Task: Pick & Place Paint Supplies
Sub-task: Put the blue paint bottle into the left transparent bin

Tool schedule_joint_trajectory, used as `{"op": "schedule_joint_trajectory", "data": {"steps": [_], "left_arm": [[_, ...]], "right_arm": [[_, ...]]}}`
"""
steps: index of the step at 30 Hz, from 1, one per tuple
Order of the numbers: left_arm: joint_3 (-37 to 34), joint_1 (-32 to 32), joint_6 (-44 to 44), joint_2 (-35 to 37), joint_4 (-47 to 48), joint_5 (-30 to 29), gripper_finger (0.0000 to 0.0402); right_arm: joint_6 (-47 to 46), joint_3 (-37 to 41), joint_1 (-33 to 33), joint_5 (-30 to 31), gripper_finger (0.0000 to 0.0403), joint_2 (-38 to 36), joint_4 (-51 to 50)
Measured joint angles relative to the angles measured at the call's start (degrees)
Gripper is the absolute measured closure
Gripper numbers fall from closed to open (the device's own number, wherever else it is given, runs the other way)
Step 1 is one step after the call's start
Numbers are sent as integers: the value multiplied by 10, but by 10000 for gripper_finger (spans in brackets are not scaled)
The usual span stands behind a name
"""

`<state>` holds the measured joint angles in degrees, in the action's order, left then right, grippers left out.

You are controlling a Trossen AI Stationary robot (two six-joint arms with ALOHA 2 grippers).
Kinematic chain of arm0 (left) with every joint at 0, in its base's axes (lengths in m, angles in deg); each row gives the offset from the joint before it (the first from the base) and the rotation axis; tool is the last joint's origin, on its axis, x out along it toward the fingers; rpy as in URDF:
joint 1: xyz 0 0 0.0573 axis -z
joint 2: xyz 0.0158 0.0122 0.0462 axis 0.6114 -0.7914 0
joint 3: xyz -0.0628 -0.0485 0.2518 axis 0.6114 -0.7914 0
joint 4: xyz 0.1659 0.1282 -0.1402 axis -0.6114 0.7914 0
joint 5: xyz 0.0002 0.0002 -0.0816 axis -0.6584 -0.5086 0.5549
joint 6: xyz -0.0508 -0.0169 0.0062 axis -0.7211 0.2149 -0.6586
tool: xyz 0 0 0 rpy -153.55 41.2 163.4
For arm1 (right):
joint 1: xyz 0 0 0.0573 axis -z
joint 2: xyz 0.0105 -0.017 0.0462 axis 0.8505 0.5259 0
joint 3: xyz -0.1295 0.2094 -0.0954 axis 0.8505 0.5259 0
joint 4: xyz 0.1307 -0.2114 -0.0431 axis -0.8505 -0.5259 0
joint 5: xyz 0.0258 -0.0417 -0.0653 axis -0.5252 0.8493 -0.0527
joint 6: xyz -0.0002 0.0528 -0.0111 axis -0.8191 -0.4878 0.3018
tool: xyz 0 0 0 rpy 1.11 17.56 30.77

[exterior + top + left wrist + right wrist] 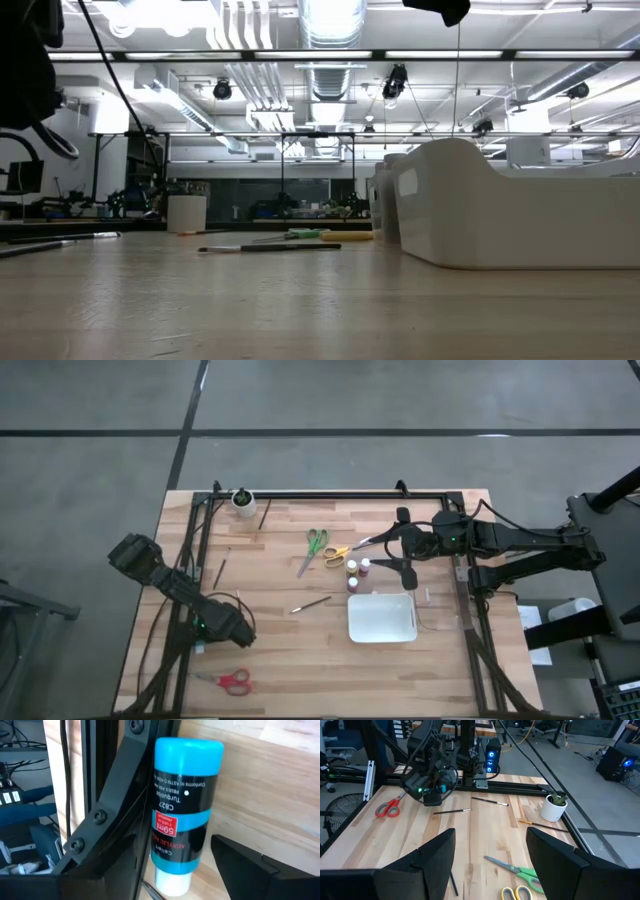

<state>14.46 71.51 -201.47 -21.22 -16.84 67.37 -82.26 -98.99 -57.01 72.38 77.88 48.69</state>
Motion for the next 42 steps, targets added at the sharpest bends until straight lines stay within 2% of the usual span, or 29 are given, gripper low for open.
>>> {"op": "schedule_joint_trajectory", "data": {"steps": [3,13,21,28,31,34,38,42], "left_arm": [[-5,0,21,0,-1,-7,161],[-8,-2,25,-1,-13,-23,270],[26,-21,20,-3,-6,-44,264],[100,-21,1,-3,72,-86,262],[135,-21,-10,-3,98,-124,262],[170,-21,-16,-2,122,-185,262],[212,-22,-17,-2,140,-295,262],[244,-24,-12,-2,141,-435,262]], "right_arm": [[0,0,0,0,161,0,0],[0,0,0,0,161,0,0],[0,0,0,0,161,0,0],[0,0,0,0,161,0,0],[0,0,0,0,161,0,0],[0,0,0,0,161,0,0],[0,0,0,0,161,0,0],[0,0,0,0,161,0,0]]}}
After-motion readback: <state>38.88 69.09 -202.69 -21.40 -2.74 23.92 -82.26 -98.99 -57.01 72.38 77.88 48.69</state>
